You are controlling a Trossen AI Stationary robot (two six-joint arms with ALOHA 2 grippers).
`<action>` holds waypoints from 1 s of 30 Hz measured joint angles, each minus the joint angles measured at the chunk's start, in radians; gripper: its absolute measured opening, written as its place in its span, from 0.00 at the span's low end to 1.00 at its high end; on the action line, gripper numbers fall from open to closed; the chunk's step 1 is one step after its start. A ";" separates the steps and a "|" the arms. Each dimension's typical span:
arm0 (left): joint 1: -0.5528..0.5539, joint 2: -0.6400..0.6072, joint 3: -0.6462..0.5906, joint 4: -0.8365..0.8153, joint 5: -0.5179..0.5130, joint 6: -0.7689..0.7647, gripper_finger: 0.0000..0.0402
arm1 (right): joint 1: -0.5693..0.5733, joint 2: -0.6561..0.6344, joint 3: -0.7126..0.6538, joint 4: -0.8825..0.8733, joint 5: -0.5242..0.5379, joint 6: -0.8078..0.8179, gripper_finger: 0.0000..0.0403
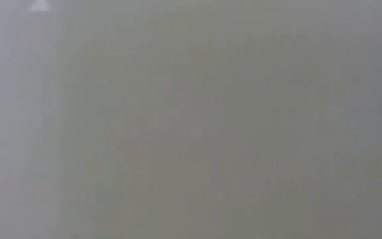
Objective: Pick & Place Toothbrushes
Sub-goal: Put the blue toothbrush into the top transparent bin
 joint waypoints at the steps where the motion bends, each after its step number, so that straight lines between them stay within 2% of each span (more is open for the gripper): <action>1: 0.000 0.021 0.000 -0.005 0.046 -0.002 0.07 | -0.009 0.000 0.000 -0.001 -0.012 -0.001 0.30; 4: -0.010 0.084 0.000 -0.043 0.134 -0.004 0.11 | -0.034 0.000 0.000 0.000 -0.042 -0.001 0.30; 7: -0.029 0.155 0.000 -0.123 0.133 0.000 0.15 | -0.051 0.000 0.000 0.002 -0.070 0.008 0.30; 10: -0.038 0.224 0.000 -0.189 0.113 0.001 0.20 | -0.056 0.000 0.000 0.002 -0.087 0.015 0.30; 19: -0.040 0.365 0.000 -0.187 -0.017 0.031 0.29 | -0.039 0.000 0.000 -0.002 -0.100 0.015 0.30; 30: -0.039 0.453 -0.004 -0.123 -0.058 0.076 0.34 | -0.019 0.000 0.000 -0.008 -0.102 0.020 0.30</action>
